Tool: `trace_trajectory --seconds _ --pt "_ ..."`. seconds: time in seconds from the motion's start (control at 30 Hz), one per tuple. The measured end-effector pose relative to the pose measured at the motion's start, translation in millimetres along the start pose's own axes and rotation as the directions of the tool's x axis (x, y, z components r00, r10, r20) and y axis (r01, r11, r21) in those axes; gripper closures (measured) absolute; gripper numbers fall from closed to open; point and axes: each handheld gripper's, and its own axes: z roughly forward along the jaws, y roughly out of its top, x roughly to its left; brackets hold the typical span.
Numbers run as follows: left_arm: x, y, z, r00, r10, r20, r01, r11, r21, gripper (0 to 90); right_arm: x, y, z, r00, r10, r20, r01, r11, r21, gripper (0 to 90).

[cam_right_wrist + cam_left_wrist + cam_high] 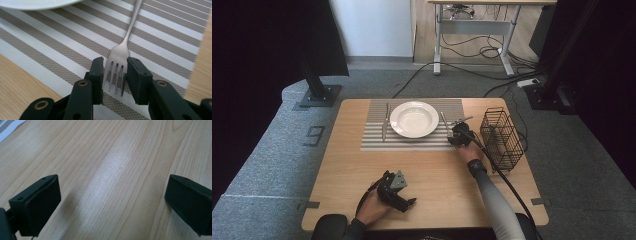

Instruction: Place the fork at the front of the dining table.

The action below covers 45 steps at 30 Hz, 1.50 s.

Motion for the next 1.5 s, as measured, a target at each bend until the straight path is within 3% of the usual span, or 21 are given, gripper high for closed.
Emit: trace_trajectory --seconds 0.23,0.37,0.6,0.77,0.87,1.27,1.33,1.4,1.5 --pt "-0.3 0.0 0.0 1.0 0.001 -0.002 -0.001 1.0 -0.001 0.2 9.8 4.6 1.3 0.9957 -0.018 -0.091 0.014 0.999 -0.044 56.9" --pt "-0.3 0.0 0.0 1.0 0.001 -0.001 -0.001 1.0 -0.001 0.3 8.3 8.1 -13.4 0.9972 -0.026 -0.07 0.021 0.997 -0.069 56.7" --pt "-0.9 0.4 0.3 1.0 -0.001 0.0 0.001 1.0 -0.002 0.3 8.2 1.3 -25.1 0.9953 -0.06 -0.076 0.057 0.997 -0.042 62.9" --pt "-0.9 0.4 0.3 1.0 0.0 0.0 0.0 1.0 -0.002 0.3 15.0 -5.3 -19.4 0.992 -0.107 -0.068 0.106 0.994 -0.021 70.8" --pt "-0.7 0.4 0.2 1.0 0.0 0.0 0.0 1.0 -0.001 0.3 17.8 -5.9 -13.4 0.9909 -0.126 -0.047 0.125 0.992 -0.028 70.4" --pt "-0.4 0.4 0.3 1.0 -0.002 0.002 0.002 1.0 0.0 0.4 9.9 6.1 0.9 0.9944 -0.095 -0.047 0.092 0.994 -0.05 69.4" --pt "-0.1 0.3 0.2 1.0 -0.004 0.004 0.004 1.0 0.002 0.4 8.5 6.8 1.6 0.9947 -0.087 -0.055 0.085 0.995 -0.044 64.7" --pt "0.6 0.1 0.3 0.9999 -0.013 0.007 0.013 0.9999 0.006 0.2 8.1 6.5 0.9 0.9953 -0.09 -0.035 0.088 0.995 -0.052 55.5" --pt "2.8 -0.2 0.5 0.9993 -0.035 0.016 0.035 0.9992 0.017 0.0 9.9 5.9 -3.7 0.9953 -0.087 -0.044 0.084 0.994 -0.063 40.8"
